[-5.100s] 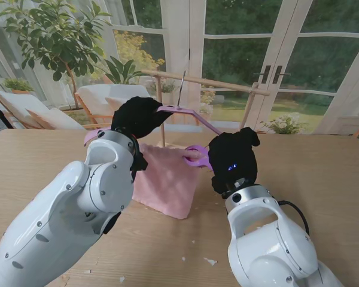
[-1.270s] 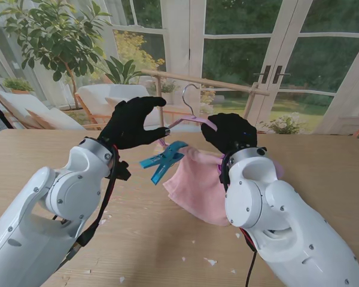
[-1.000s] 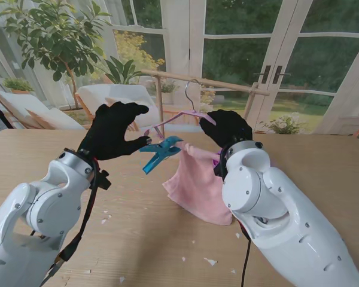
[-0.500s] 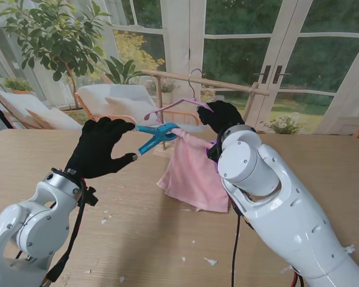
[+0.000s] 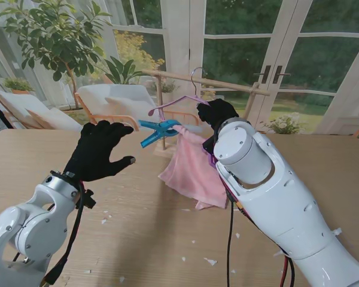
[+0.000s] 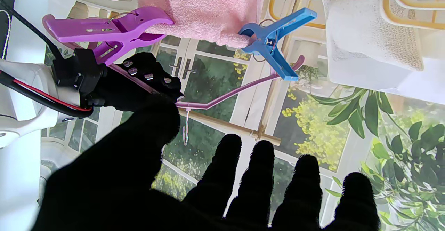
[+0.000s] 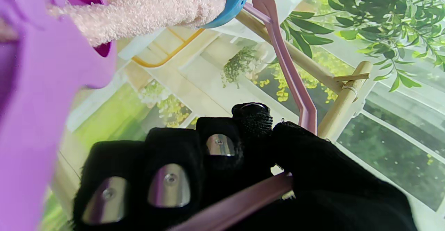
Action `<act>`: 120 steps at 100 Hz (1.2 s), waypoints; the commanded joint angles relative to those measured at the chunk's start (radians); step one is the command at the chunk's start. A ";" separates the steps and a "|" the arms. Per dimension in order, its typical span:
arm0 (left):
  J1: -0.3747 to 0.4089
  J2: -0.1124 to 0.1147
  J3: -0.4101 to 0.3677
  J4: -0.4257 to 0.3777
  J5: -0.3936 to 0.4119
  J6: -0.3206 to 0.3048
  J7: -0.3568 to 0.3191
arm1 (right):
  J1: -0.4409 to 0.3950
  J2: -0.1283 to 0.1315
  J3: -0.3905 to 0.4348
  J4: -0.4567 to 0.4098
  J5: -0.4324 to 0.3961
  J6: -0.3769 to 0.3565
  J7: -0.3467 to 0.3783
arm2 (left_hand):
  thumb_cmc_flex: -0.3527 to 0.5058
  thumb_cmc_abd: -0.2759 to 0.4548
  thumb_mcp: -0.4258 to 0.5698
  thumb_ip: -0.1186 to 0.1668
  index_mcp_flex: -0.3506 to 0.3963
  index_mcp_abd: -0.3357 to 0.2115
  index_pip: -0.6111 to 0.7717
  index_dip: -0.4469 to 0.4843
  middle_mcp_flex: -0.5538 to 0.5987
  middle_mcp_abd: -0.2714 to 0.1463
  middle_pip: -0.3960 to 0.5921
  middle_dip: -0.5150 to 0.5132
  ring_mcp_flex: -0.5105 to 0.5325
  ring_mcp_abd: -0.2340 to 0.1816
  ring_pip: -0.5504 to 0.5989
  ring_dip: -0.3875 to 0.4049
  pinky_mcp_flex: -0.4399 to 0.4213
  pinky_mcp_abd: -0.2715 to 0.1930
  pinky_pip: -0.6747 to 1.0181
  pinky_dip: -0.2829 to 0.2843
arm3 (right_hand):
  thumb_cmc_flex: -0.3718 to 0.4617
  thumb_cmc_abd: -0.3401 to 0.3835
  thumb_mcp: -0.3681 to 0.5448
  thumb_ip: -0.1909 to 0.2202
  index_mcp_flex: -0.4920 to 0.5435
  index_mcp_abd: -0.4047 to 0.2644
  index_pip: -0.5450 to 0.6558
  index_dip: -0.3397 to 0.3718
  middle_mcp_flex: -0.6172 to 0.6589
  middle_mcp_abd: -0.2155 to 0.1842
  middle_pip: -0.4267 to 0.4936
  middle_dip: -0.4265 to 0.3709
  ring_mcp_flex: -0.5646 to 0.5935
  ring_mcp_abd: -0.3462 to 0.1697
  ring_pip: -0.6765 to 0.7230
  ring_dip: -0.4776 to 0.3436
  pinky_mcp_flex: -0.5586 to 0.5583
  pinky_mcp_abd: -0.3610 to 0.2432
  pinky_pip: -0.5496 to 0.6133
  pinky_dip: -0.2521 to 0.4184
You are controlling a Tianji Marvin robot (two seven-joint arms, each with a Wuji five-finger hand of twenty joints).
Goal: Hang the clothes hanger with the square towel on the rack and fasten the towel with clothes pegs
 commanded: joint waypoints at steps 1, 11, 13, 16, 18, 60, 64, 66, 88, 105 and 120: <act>0.010 0.000 -0.001 -0.001 0.005 0.001 -0.011 | 0.007 -0.018 0.003 0.002 0.000 0.012 0.015 | 0.002 0.025 -0.009 0.030 0.014 -0.013 -0.009 -0.002 0.000 0.005 -0.006 0.000 -0.040 -0.021 -0.011 -0.013 -0.009 -0.034 -0.035 -0.014 | -0.016 0.044 -0.001 0.025 0.019 0.006 0.025 0.018 0.005 0.035 0.066 0.010 0.018 0.028 0.064 0.014 0.006 -0.051 0.169 0.020; 0.015 0.000 -0.004 -0.001 0.009 -0.002 -0.008 | 0.013 -0.026 0.005 0.017 0.022 0.027 0.006 | 0.000 0.026 -0.010 0.029 0.013 -0.015 -0.011 -0.002 0.000 0.003 -0.007 0.001 -0.039 -0.021 -0.011 -0.014 -0.009 -0.034 -0.034 -0.017 | -0.013 0.043 -0.002 0.025 0.019 0.009 0.025 0.018 0.004 0.040 0.067 0.009 0.018 0.029 0.064 0.015 0.003 -0.049 0.169 0.023; 0.016 0.000 -0.005 -0.001 0.010 -0.003 -0.007 | 0.014 -0.026 0.005 0.020 0.023 0.029 0.006 | -0.001 0.026 -0.010 0.029 0.014 -0.016 -0.011 -0.002 -0.002 0.004 -0.008 0.001 -0.039 -0.021 -0.011 -0.014 -0.009 -0.033 -0.034 -0.018 | -0.014 0.044 -0.003 0.025 0.019 0.008 0.025 0.018 0.004 0.039 0.067 0.009 0.018 0.029 0.063 0.015 0.003 -0.049 0.169 0.023; 0.017 0.000 -0.006 -0.001 0.012 -0.004 -0.006 | 0.015 -0.028 0.006 0.024 0.026 0.032 0.006 | 0.000 0.026 -0.009 0.030 0.014 -0.016 -0.011 -0.002 -0.003 0.003 -0.009 0.001 -0.040 -0.022 -0.012 -0.014 -0.010 -0.033 -0.034 -0.019 | -0.014 0.044 -0.004 0.025 0.018 0.008 0.025 0.018 0.003 0.038 0.067 0.009 0.018 0.029 0.063 0.015 0.003 -0.048 0.169 0.024; 0.019 0.000 -0.007 -0.001 0.013 -0.005 -0.006 | 0.015 -0.030 0.006 0.028 0.030 0.034 0.003 | 0.001 0.025 -0.009 0.030 0.013 -0.017 -0.012 -0.002 -0.003 0.002 -0.009 0.001 -0.040 -0.022 -0.012 -0.014 -0.009 -0.035 -0.034 -0.019 | -0.011 0.042 -0.002 0.026 0.019 0.011 0.025 0.018 0.003 0.040 0.067 0.009 0.016 0.031 0.063 0.016 0.003 -0.048 0.168 0.025; 0.024 -0.001 -0.008 0.018 0.024 0.002 0.004 | 0.020 -0.041 0.028 0.076 0.075 0.068 -0.003 | 0.001 0.027 -0.010 0.029 0.016 -0.019 -0.010 -0.001 -0.001 0.003 -0.008 0.004 -0.041 -0.023 -0.011 -0.015 -0.010 -0.035 -0.032 -0.029 | -0.008 0.041 -0.006 0.025 0.016 0.014 0.025 0.018 -0.002 0.048 0.069 0.005 0.010 0.040 0.061 0.020 -0.005 -0.042 0.165 0.034; 0.024 -0.001 -0.008 0.018 0.026 0.002 0.005 | 0.020 -0.039 0.029 0.078 0.072 0.070 0.000 | 0.001 0.027 -0.010 0.029 0.016 -0.020 -0.010 -0.001 -0.001 0.002 -0.008 0.004 -0.041 -0.022 -0.011 -0.015 -0.010 -0.035 -0.031 -0.029 | -0.010 0.041 -0.008 0.024 0.016 0.014 0.025 0.017 -0.002 0.048 0.069 0.005 0.010 0.041 0.061 0.021 -0.006 -0.042 0.164 0.035; 0.024 0.000 -0.008 0.019 0.028 0.001 0.005 | 0.019 -0.038 0.029 0.080 0.069 0.071 0.002 | 0.000 0.027 -0.010 0.029 0.016 -0.021 -0.010 -0.001 -0.001 0.003 -0.008 0.004 -0.041 -0.022 -0.011 -0.015 -0.010 -0.035 -0.031 -0.029 | -0.009 0.039 -0.008 0.024 0.016 0.014 0.025 0.017 -0.003 0.048 0.069 0.004 0.007 0.041 0.059 0.021 -0.008 -0.041 0.164 0.036; 0.016 0.000 -0.002 0.025 0.028 -0.005 0.004 | 0.011 -0.030 0.024 0.089 0.041 0.064 0.008 | 0.000 0.029 -0.010 0.029 0.018 -0.020 -0.008 0.000 0.002 0.004 -0.008 0.004 -0.040 -0.022 -0.011 -0.015 -0.010 -0.035 -0.029 -0.032 | 0.004 -0.045 0.034 -0.016 -0.049 0.020 -0.061 -0.131 -0.105 0.110 -0.025 -0.082 -0.128 0.107 -0.056 0.015 -0.179 -0.005 0.037 0.110; 0.015 0.000 -0.001 0.025 0.023 -0.005 0.005 | 0.010 -0.032 0.023 0.099 0.033 0.053 -0.001 | -0.002 0.029 -0.010 0.029 0.018 -0.019 -0.009 0.000 0.003 0.004 -0.008 0.004 -0.039 -0.022 -0.011 -0.015 -0.010 -0.035 -0.028 -0.033 | 0.019 -0.124 0.070 -0.050 -0.209 0.065 -0.201 -0.371 -0.303 0.147 -0.235 -0.283 -0.362 0.160 -0.332 -0.138 -0.419 0.032 -0.185 0.100; 0.018 -0.001 -0.001 0.023 0.021 -0.002 0.007 | 0.011 -0.029 0.020 0.099 0.024 0.053 0.003 | 0.000 0.029 -0.009 0.029 0.018 -0.017 -0.009 0.000 0.004 0.005 -0.007 0.005 -0.039 -0.022 -0.011 -0.015 -0.011 -0.035 -0.027 -0.033 | -0.025 -0.172 0.126 -0.040 -0.294 0.107 -0.342 -0.479 -0.433 0.143 -0.363 -0.447 -0.493 0.160 -0.565 -0.265 -0.552 0.068 -0.404 0.040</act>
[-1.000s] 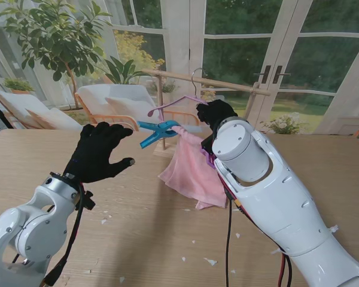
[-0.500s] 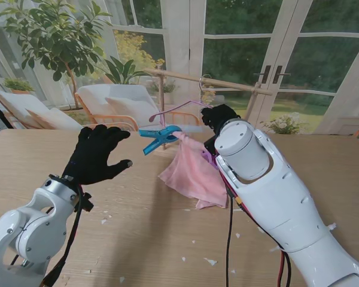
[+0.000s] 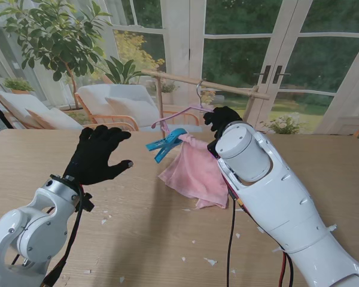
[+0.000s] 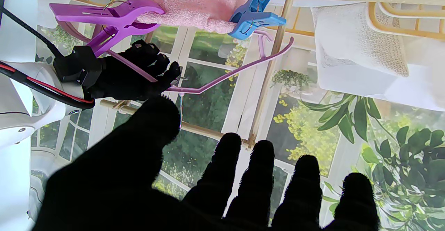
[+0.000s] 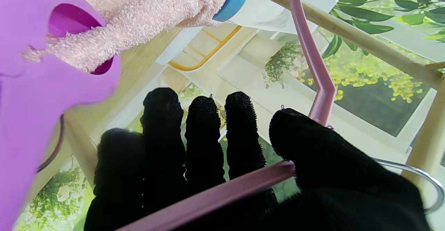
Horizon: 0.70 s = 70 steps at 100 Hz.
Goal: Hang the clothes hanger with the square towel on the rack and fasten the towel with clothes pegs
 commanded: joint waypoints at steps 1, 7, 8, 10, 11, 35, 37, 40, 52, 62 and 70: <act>0.005 -0.002 0.002 -0.006 -0.005 0.002 -0.011 | -0.004 -0.004 -0.003 -0.005 -0.006 -0.001 0.019 | 0.000 0.025 -0.009 0.029 0.006 -0.011 -0.009 0.000 0.001 0.003 -0.008 0.005 -0.039 -0.022 -0.011 -0.014 -0.011 -0.034 -0.026 -0.011 | -0.044 -0.026 0.041 -0.022 -0.039 0.027 -0.069 -0.038 -0.056 0.006 -0.054 -0.058 -0.053 0.010 -0.079 -0.048 -0.057 0.009 -0.086 -0.029; 0.006 -0.002 0.002 -0.007 -0.005 0.003 -0.010 | -0.003 0.001 -0.007 -0.006 -0.016 -0.002 0.028 | 0.000 0.025 -0.009 0.029 0.006 -0.011 -0.009 0.000 0.003 0.003 -0.007 0.005 -0.038 -0.023 -0.010 -0.014 -0.011 -0.034 -0.026 -0.011 | -0.091 -0.041 0.075 0.019 -0.081 0.043 -0.181 -0.034 -0.131 -0.001 -0.129 -0.138 -0.123 0.006 -0.196 -0.104 -0.131 0.022 -0.213 -0.075; 0.006 -0.002 0.002 -0.007 -0.005 0.003 -0.010 | -0.003 0.002 -0.007 -0.006 -0.018 -0.002 0.030 | 0.000 0.025 -0.009 0.029 0.007 -0.011 -0.008 0.000 0.003 0.003 -0.006 0.005 -0.037 -0.022 -0.010 -0.014 -0.011 -0.034 -0.026 -0.011 | -0.095 -0.048 0.079 0.020 -0.091 0.046 -0.196 -0.036 -0.143 -0.002 -0.144 -0.151 -0.134 0.004 -0.213 -0.111 -0.144 0.024 -0.235 -0.083; 0.007 -0.002 0.002 -0.007 -0.005 0.003 -0.009 | -0.003 0.003 -0.008 -0.007 -0.022 -0.003 0.033 | -0.001 0.024 -0.008 0.029 0.007 -0.010 -0.008 0.000 0.003 0.004 -0.006 0.005 -0.037 -0.022 -0.010 -0.014 -0.011 -0.034 -0.026 -0.011 | -0.104 -0.063 0.089 0.019 -0.111 0.049 -0.221 -0.042 -0.166 -0.005 -0.173 -0.178 -0.153 0.003 -0.243 -0.124 -0.164 0.028 -0.269 -0.097; 0.007 -0.002 0.002 -0.008 -0.005 0.003 -0.009 | -0.003 0.004 -0.009 -0.007 -0.023 -0.004 0.034 | -0.001 0.025 -0.009 0.029 0.006 -0.010 -0.008 0.000 0.002 0.004 -0.006 0.005 -0.038 -0.022 -0.010 -0.014 -0.011 -0.035 -0.025 -0.011 | -0.108 -0.071 0.094 0.018 -0.119 0.050 -0.232 -0.046 -0.176 -0.004 -0.186 -0.191 -0.163 0.001 -0.258 -0.130 -0.173 0.029 -0.286 -0.104; 0.009 -0.002 0.001 -0.009 -0.003 0.005 -0.007 | -0.004 0.028 -0.021 -0.018 -0.081 -0.031 0.071 | -0.001 0.025 -0.008 0.029 0.004 -0.009 -0.009 0.000 0.002 0.004 -0.006 0.005 -0.038 -0.022 -0.011 -0.014 -0.012 -0.034 -0.024 -0.010 | -0.196 -0.214 0.179 -0.011 -0.255 0.086 -0.370 -0.131 -0.344 -0.006 -0.356 -0.343 -0.285 -0.019 -0.485 -0.226 -0.270 0.036 -0.512 -0.179; 0.009 -0.002 0.001 -0.010 -0.003 0.005 -0.007 | -0.004 0.030 -0.022 -0.019 -0.086 -0.032 0.075 | -0.001 0.026 -0.008 0.029 0.003 -0.009 -0.009 -0.001 0.001 0.003 -0.006 0.005 -0.038 -0.023 -0.011 -0.014 -0.012 -0.034 -0.024 -0.010 | -0.196 -0.221 0.175 -0.015 -0.264 0.091 -0.380 -0.137 -0.357 -0.005 -0.362 -0.346 -0.293 -0.020 -0.502 -0.234 -0.274 0.035 -0.529 -0.184; 0.010 -0.002 0.001 -0.009 -0.003 0.005 -0.007 | -0.004 0.033 -0.024 -0.022 -0.093 -0.034 0.079 | -0.001 0.025 -0.008 0.029 0.004 -0.008 -0.009 0.000 0.001 0.004 -0.006 0.005 -0.039 -0.022 -0.011 -0.014 -0.012 -0.034 -0.024 -0.011 | -0.196 -0.228 0.166 -0.020 -0.277 0.097 -0.395 -0.147 -0.371 -0.004 -0.376 -0.353 -0.305 -0.021 -0.529 -0.249 -0.282 0.035 -0.555 -0.193; 0.009 -0.002 0.000 -0.008 -0.003 0.003 -0.006 | -0.004 0.039 -0.031 -0.031 -0.124 -0.048 0.084 | -0.002 0.023 -0.007 0.028 0.002 -0.008 -0.009 -0.001 0.002 0.003 -0.005 0.005 -0.038 -0.022 -0.011 -0.013 -0.012 -0.033 -0.025 -0.012 | -0.192 -0.246 0.124 -0.030 -0.310 0.111 -0.438 -0.183 -0.414 -0.009 -0.428 -0.378 -0.354 -0.029 -0.620 -0.303 -0.314 0.039 -0.672 -0.235; 0.010 -0.003 0.000 -0.008 -0.003 0.003 -0.005 | -0.006 0.042 -0.034 -0.040 -0.155 -0.058 0.077 | -0.003 0.023 -0.006 0.028 0.002 -0.008 -0.009 -0.001 0.003 0.004 -0.005 0.006 -0.038 -0.023 -0.011 -0.014 -0.011 -0.032 -0.024 -0.012 | -0.198 -0.244 0.109 -0.030 -0.329 0.108 -0.443 -0.187 -0.437 -0.019 -0.432 -0.380 -0.384 -0.035 -0.647 -0.318 -0.331 0.040 -0.714 -0.246; 0.010 -0.003 -0.001 -0.008 -0.005 0.002 -0.004 | -0.010 0.042 -0.031 -0.050 -0.168 -0.068 0.067 | -0.002 0.023 -0.006 0.028 0.002 -0.008 -0.009 -0.001 0.001 0.005 -0.005 0.005 -0.038 -0.023 -0.011 -0.014 -0.012 -0.035 -0.024 -0.012 | -0.199 -0.242 0.103 -0.029 -0.330 0.104 -0.440 -0.184 -0.444 -0.022 -0.430 -0.380 -0.396 -0.051 -0.660 -0.325 -0.338 0.031 -0.742 -0.249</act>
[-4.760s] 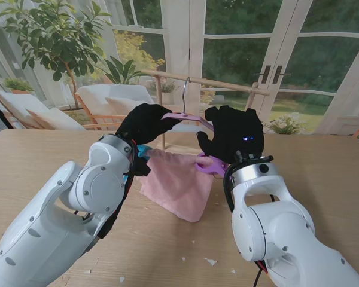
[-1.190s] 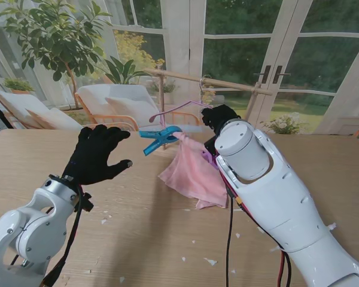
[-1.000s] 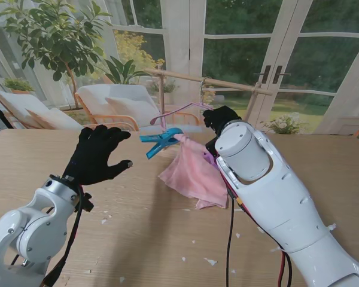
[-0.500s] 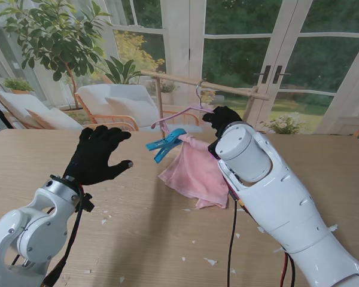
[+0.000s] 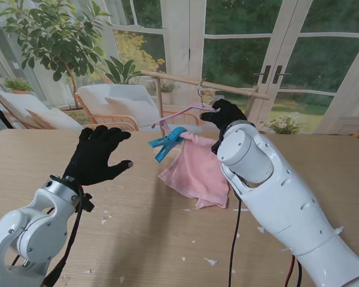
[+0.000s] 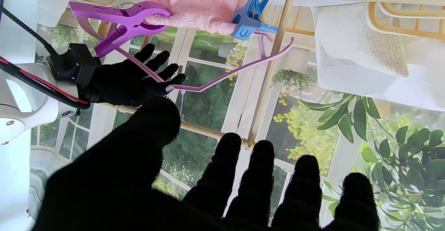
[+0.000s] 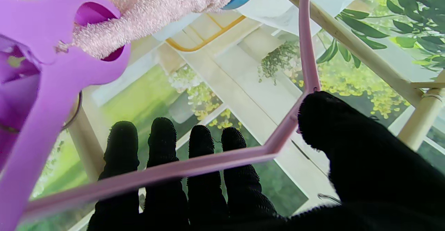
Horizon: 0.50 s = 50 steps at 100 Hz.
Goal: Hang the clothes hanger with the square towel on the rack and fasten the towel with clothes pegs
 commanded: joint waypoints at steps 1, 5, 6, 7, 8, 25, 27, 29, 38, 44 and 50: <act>0.005 -0.002 0.000 -0.007 -0.003 0.001 -0.010 | -0.008 -0.007 0.002 -0.022 0.002 -0.014 -0.002 | -0.001 0.022 -0.006 0.028 0.002 -0.007 -0.009 -0.001 0.002 0.004 -0.005 0.005 -0.038 -0.022 -0.011 -0.014 -0.012 -0.035 -0.024 -0.012 | -0.030 -0.034 -0.016 -0.029 -0.023 0.004 -0.004 -0.014 -0.034 -0.025 0.001 -0.007 -0.035 -0.040 -0.007 -0.012 -0.020 0.003 -0.031 -0.015; 0.005 -0.003 0.000 -0.007 -0.004 0.001 -0.010 | -0.011 -0.008 0.005 -0.027 -0.001 -0.021 -0.010 | -0.002 0.023 -0.006 0.028 0.003 -0.007 -0.008 -0.001 0.002 0.004 -0.005 0.005 -0.037 -0.020 -0.010 -0.013 -0.012 -0.034 -0.024 -0.012 | -0.030 -0.034 -0.014 -0.028 -0.022 0.002 -0.004 -0.013 -0.033 -0.025 0.003 -0.006 -0.037 -0.046 -0.015 -0.018 -0.023 -0.004 -0.048 -0.018; 0.004 -0.003 0.000 -0.006 -0.004 0.000 -0.010 | -0.012 -0.009 0.006 -0.028 -0.002 -0.023 -0.011 | -0.002 0.022 -0.006 0.028 0.003 -0.007 -0.008 -0.001 0.002 0.005 -0.005 0.005 -0.037 -0.020 -0.010 -0.013 -0.012 -0.034 -0.024 -0.012 | -0.030 -0.034 -0.014 -0.028 -0.021 0.002 -0.003 -0.013 -0.033 -0.025 0.003 -0.007 -0.039 -0.047 -0.018 -0.021 -0.023 -0.005 -0.053 -0.019; 0.004 -0.003 0.000 -0.006 -0.005 0.000 -0.010 | -0.013 -0.009 0.006 -0.030 -0.003 -0.024 -0.013 | -0.002 0.022 -0.006 0.028 0.003 -0.008 -0.008 -0.001 0.003 0.005 -0.005 0.005 -0.037 -0.020 -0.011 -0.013 -0.011 -0.032 -0.024 -0.012 | -0.030 -0.033 -0.013 -0.028 -0.022 0.003 -0.003 -0.013 -0.033 -0.025 0.003 -0.007 -0.040 -0.049 -0.021 -0.022 -0.025 -0.006 -0.057 -0.019; 0.004 -0.002 0.000 -0.006 -0.005 0.000 -0.010 | -0.014 -0.009 0.007 -0.031 -0.004 -0.026 -0.015 | -0.002 0.022 -0.006 0.028 0.002 -0.007 -0.009 -0.001 0.003 0.004 -0.005 0.005 -0.037 -0.021 -0.011 -0.013 -0.011 -0.033 -0.023 -0.011 | -0.031 -0.033 -0.012 -0.028 -0.021 0.004 -0.004 -0.013 -0.033 -0.025 0.002 -0.007 -0.041 -0.053 -0.026 -0.027 -0.025 -0.010 -0.068 -0.022; 0.000 -0.002 0.001 -0.003 -0.010 -0.007 -0.012 | -0.031 0.001 0.007 -0.068 -0.061 -0.039 -0.018 | -0.002 0.022 -0.005 0.028 0.002 -0.007 -0.009 -0.001 0.003 0.005 -0.005 0.005 -0.037 -0.021 -0.011 -0.014 -0.012 -0.032 -0.020 -0.008 | -0.036 -0.031 0.001 -0.029 -0.021 0.022 -0.029 -0.040 -0.048 -0.027 -0.039 -0.026 -0.081 -0.083 -0.102 -0.101 -0.057 -0.071 -0.222 -0.095; -0.001 -0.002 0.001 -0.003 -0.011 -0.007 -0.013 | -0.035 0.003 0.007 -0.074 -0.071 -0.039 -0.015 | -0.003 0.024 -0.005 0.028 0.002 -0.008 -0.009 -0.002 0.003 0.005 -0.005 0.005 -0.037 -0.021 -0.011 -0.014 -0.013 -0.034 -0.020 -0.008 | -0.038 -0.028 0.002 -0.029 -0.024 0.025 -0.035 -0.045 -0.053 -0.027 -0.050 -0.031 -0.087 -0.087 -0.114 -0.108 -0.064 -0.081 -0.244 -0.109; -0.001 -0.002 0.001 -0.003 -0.012 -0.007 -0.013 | -0.039 0.007 0.008 -0.081 -0.080 -0.040 -0.011 | -0.003 0.024 -0.006 0.028 0.003 -0.008 -0.009 -0.001 0.003 0.006 -0.005 0.005 -0.037 -0.021 -0.011 -0.014 -0.013 -0.034 -0.021 -0.008 | -0.040 -0.025 0.002 -0.029 -0.026 0.029 -0.039 -0.049 -0.057 -0.026 -0.057 -0.034 -0.094 -0.090 -0.123 -0.114 -0.070 -0.090 -0.261 -0.119; -0.003 -0.003 0.003 -0.002 -0.018 -0.009 -0.011 | -0.066 0.019 0.012 -0.116 -0.120 -0.051 0.006 | -0.004 0.026 -0.008 0.028 0.004 -0.009 -0.009 -0.002 0.004 0.004 -0.006 0.004 -0.036 -0.019 -0.011 -0.014 -0.012 -0.032 -0.021 -0.008 | -0.044 -0.017 0.002 -0.027 -0.036 0.039 -0.060 -0.075 -0.079 -0.027 -0.090 -0.048 -0.123 -0.101 -0.163 -0.138 -0.092 -0.124 -0.330 -0.164; -0.005 -0.003 0.006 -0.001 -0.023 -0.007 -0.012 | -0.089 0.026 0.015 -0.137 -0.158 -0.068 0.004 | -0.004 0.029 -0.009 0.028 0.002 -0.009 -0.010 -0.003 0.002 0.005 -0.008 0.003 -0.038 -0.021 -0.012 -0.014 -0.013 -0.034 -0.023 -0.010 | -0.046 -0.014 0.003 -0.027 -0.036 0.042 -0.064 -0.082 -0.083 -0.027 -0.096 -0.050 -0.127 -0.104 -0.169 -0.142 -0.100 -0.140 -0.349 -0.176; -0.007 -0.003 0.010 -0.001 -0.027 -0.006 -0.012 | -0.113 0.033 0.017 -0.162 -0.191 -0.079 0.007 | -0.003 0.030 -0.010 0.028 0.002 -0.008 -0.011 -0.003 0.003 0.006 -0.008 0.003 -0.038 -0.021 -0.012 -0.015 -0.013 -0.034 -0.024 -0.012 | -0.053 -0.007 0.003 -0.026 -0.038 0.044 -0.069 -0.088 -0.084 -0.026 -0.099 -0.051 -0.129 -0.105 -0.172 -0.144 -0.101 -0.147 -0.362 -0.184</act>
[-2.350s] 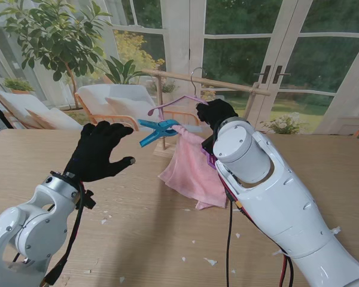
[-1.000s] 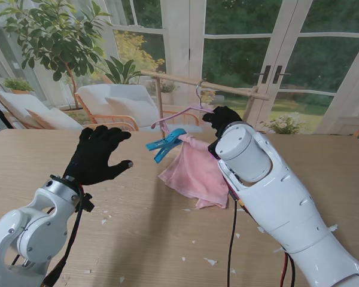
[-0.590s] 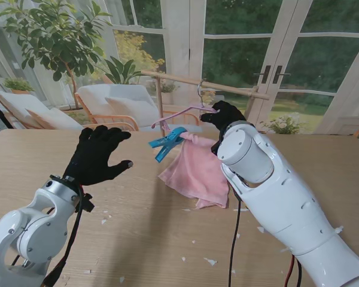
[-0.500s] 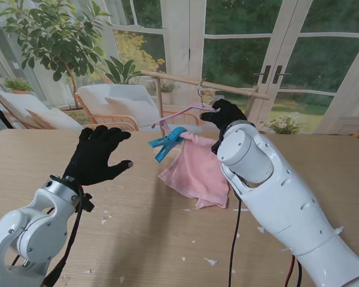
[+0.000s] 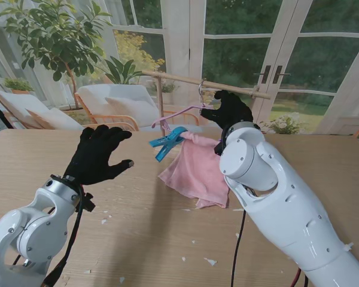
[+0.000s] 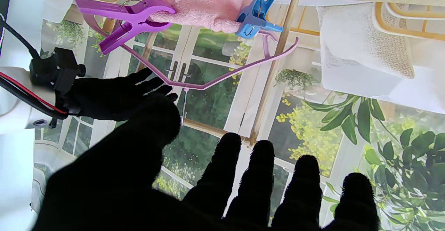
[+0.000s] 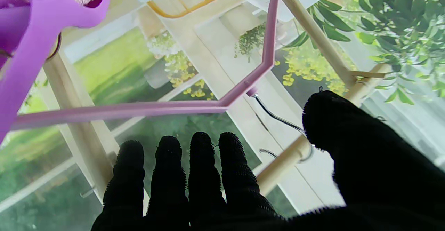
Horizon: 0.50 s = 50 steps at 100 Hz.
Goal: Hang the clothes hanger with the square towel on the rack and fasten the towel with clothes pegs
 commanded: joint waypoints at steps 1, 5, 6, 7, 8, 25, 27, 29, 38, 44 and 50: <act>-0.002 -0.003 0.007 -0.003 -0.006 0.001 -0.012 | -0.035 0.004 -0.003 -0.029 -0.020 -0.014 0.007 | -0.003 0.030 -0.010 0.028 0.002 -0.008 -0.011 -0.003 0.002 0.006 -0.009 0.003 -0.038 -0.021 -0.012 -0.015 -0.013 -0.034 -0.024 -0.012 | -0.039 0.004 0.003 -0.026 -0.023 0.007 -0.021 -0.017 -0.034 -0.017 -0.023 -0.011 -0.032 -0.033 -0.019 -0.013 -0.022 -0.039 -0.037 -0.021; -0.004 -0.003 0.010 -0.002 -0.008 0.002 -0.013 | -0.051 0.007 -0.001 -0.046 -0.032 -0.019 0.008 | -0.003 0.030 -0.012 0.029 0.002 -0.008 -0.011 -0.003 0.003 0.006 -0.009 0.003 -0.038 -0.019 -0.012 -0.015 -0.012 -0.034 -0.025 -0.013 | -0.041 0.007 0.003 -0.025 -0.019 0.011 -0.021 -0.020 -0.031 -0.013 -0.025 -0.012 -0.029 -0.029 -0.019 -0.013 -0.021 -0.035 -0.041 -0.023; -0.005 -0.003 0.011 -0.002 -0.009 0.002 -0.013 | -0.055 0.007 -0.001 -0.050 -0.034 -0.020 0.009 | -0.003 0.030 -0.012 0.029 0.002 -0.008 -0.011 -0.003 0.003 0.006 -0.009 0.003 -0.038 -0.019 -0.012 -0.015 -0.012 -0.033 -0.025 -0.013 | -0.043 0.009 0.002 -0.025 -0.020 0.011 -0.022 -0.020 -0.031 -0.013 -0.025 -0.012 -0.030 -0.029 -0.020 -0.013 -0.022 -0.034 -0.041 -0.024; -0.005 -0.003 0.011 -0.002 -0.010 0.003 -0.013 | -0.059 0.008 0.000 -0.055 -0.037 -0.022 0.010 | -0.003 0.030 -0.012 0.029 0.002 -0.009 -0.011 -0.003 0.003 0.005 -0.009 0.003 -0.038 -0.019 -0.012 -0.015 -0.012 -0.033 -0.025 -0.013 | -0.046 0.012 0.002 -0.025 -0.020 0.012 -0.023 -0.021 -0.032 -0.013 -0.027 -0.013 -0.030 -0.028 -0.020 -0.014 -0.021 -0.033 -0.042 -0.024; -0.005 -0.003 0.012 -0.002 -0.010 0.003 -0.013 | -0.063 0.009 0.000 -0.060 -0.040 -0.023 0.010 | -0.002 0.030 -0.012 0.029 0.002 -0.009 -0.012 -0.004 0.003 0.005 -0.009 0.003 -0.038 -0.020 -0.012 -0.015 -0.012 -0.033 -0.026 -0.013 | -0.047 0.014 0.002 -0.025 -0.020 0.013 -0.023 -0.022 -0.032 -0.012 -0.028 -0.013 -0.030 -0.027 -0.020 -0.014 -0.021 -0.033 -0.043 -0.025; -0.011 -0.004 0.027 0.001 -0.020 0.009 -0.012 | -0.141 0.021 0.002 -0.137 -0.111 -0.065 0.004 | -0.001 0.037 -0.017 0.030 0.002 -0.009 -0.013 -0.005 0.002 0.007 -0.012 0.001 -0.039 -0.019 -0.012 -0.016 -0.011 -0.034 -0.028 -0.017 | -0.057 0.030 0.004 -0.019 -0.009 0.010 -0.023 -0.029 -0.018 -0.011 -0.029 -0.014 -0.018 -0.020 -0.014 -0.012 -0.011 -0.008 -0.042 -0.023; -0.011 -0.004 0.030 0.001 -0.023 0.011 -0.011 | -0.152 0.022 0.002 -0.147 -0.120 -0.072 0.003 | 0.000 0.039 -0.018 0.030 0.002 -0.009 -0.013 -0.005 0.002 0.008 -0.013 0.001 -0.040 -0.020 -0.013 -0.016 -0.011 -0.035 -0.028 -0.018 | -0.057 0.035 0.006 -0.017 -0.007 0.008 -0.023 -0.030 -0.017 -0.011 -0.030 -0.014 -0.016 -0.017 -0.012 -0.011 -0.008 0.003 -0.040 -0.021; -0.012 -0.005 0.033 0.001 -0.026 0.013 -0.011 | -0.164 0.024 0.002 -0.158 -0.132 -0.083 0.002 | 0.002 0.040 -0.018 0.030 0.001 -0.010 -0.013 -0.005 0.002 0.008 -0.013 0.001 -0.041 -0.020 -0.013 -0.017 -0.011 -0.035 -0.029 -0.018 | -0.056 0.040 0.007 -0.015 -0.006 0.007 -0.023 -0.030 -0.014 -0.014 -0.030 -0.014 -0.016 -0.015 -0.012 -0.011 -0.007 0.011 -0.037 -0.019; -0.011 -0.006 0.043 0.002 -0.041 0.022 -0.007 | -0.220 0.031 0.005 -0.208 -0.178 -0.126 -0.005 | 0.007 0.050 -0.025 0.031 0.000 -0.011 -0.016 -0.006 -0.002 0.006 -0.017 -0.002 -0.043 -0.021 -0.014 -0.018 -0.011 -0.037 -0.032 -0.023 | -0.036 0.062 -0.012 -0.006 -0.001 -0.010 -0.023 -0.031 -0.003 -0.020 -0.035 -0.015 -0.013 -0.010 -0.007 -0.009 -0.008 0.028 -0.030 -0.008; -0.010 -0.008 0.050 0.002 -0.051 0.027 -0.004 | -0.259 0.034 0.008 -0.239 -0.201 -0.160 -0.016 | 0.011 0.054 -0.033 0.033 -0.002 -0.013 -0.018 -0.008 -0.004 0.006 -0.021 -0.004 -0.045 -0.022 -0.015 -0.020 -0.010 -0.035 -0.029 -0.022 | -0.023 0.065 -0.014 -0.001 0.004 -0.026 -0.022 -0.030 0.002 -0.026 -0.037 -0.016 -0.011 -0.011 -0.007 -0.008 -0.007 0.033 -0.029 -0.005; -0.007 -0.009 0.056 0.001 -0.060 0.032 -0.002 | -0.298 0.038 0.011 -0.269 -0.227 -0.198 -0.024 | 0.015 0.057 -0.041 0.034 -0.004 -0.014 -0.020 -0.009 -0.009 0.004 -0.027 -0.008 -0.048 -0.023 -0.017 -0.022 -0.010 -0.034 -0.031 -0.024 | -0.013 0.059 -0.017 0.002 0.012 -0.044 -0.020 -0.028 0.009 -0.031 -0.039 -0.016 -0.008 -0.011 -0.007 -0.008 -0.002 0.033 -0.029 -0.003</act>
